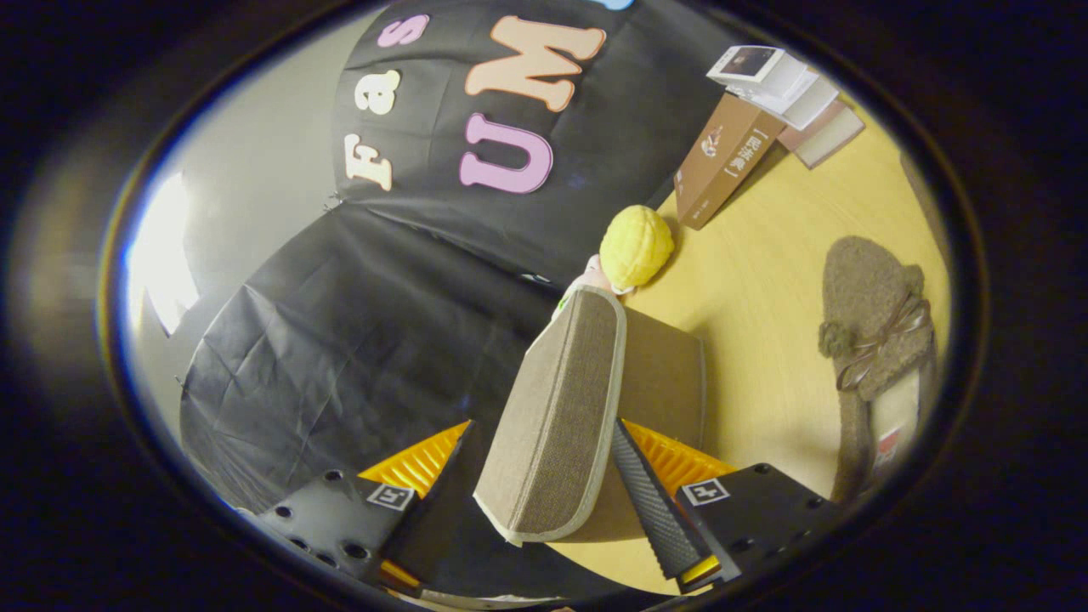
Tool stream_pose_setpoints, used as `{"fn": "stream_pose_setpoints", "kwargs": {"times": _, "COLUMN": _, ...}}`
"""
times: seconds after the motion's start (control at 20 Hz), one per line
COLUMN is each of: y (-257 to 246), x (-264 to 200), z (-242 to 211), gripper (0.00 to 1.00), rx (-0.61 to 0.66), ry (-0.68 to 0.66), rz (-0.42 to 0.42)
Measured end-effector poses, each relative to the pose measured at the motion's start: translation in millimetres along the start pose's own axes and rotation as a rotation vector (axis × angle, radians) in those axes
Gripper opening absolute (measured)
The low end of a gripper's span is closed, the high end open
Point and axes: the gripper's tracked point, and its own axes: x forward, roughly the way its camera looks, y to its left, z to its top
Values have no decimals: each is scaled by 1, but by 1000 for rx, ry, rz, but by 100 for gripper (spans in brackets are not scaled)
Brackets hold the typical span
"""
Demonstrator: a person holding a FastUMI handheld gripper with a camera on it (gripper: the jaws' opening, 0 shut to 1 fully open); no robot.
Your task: Open the storage box then place both shoes into the box .Put the left shoe in first, then the right shoe, with the right side of both shoes facing outward in a uniform manner.
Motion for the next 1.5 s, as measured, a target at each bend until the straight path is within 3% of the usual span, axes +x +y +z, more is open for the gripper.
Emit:
{"fn": "stream_pose_setpoints", "kwargs": {"times": 0.65, "y": -26, "x": 20, "z": -14, "gripper": 100, "rx": 268, "ry": 54, "rz": 84}}
{"fn": "stream_pose_setpoints", "kwargs": {"times": 0.95, "y": -15, "x": 26, "z": -27, "gripper": 100, "rx": 331, "ry": 98, "rz": 122}}
{"fn": "stream_pose_setpoints", "kwargs": {"times": 1.3, "y": 7, "x": 14, "z": -12, "gripper": 100, "rx": 397, "ry": 77, "rz": 204}}
{"fn": "stream_pose_setpoints", "kwargs": {"times": 1.5, "y": 30, "x": 2, "z": -3, "gripper": 93, "rx": 416, "ry": 70, "rz": 264}}
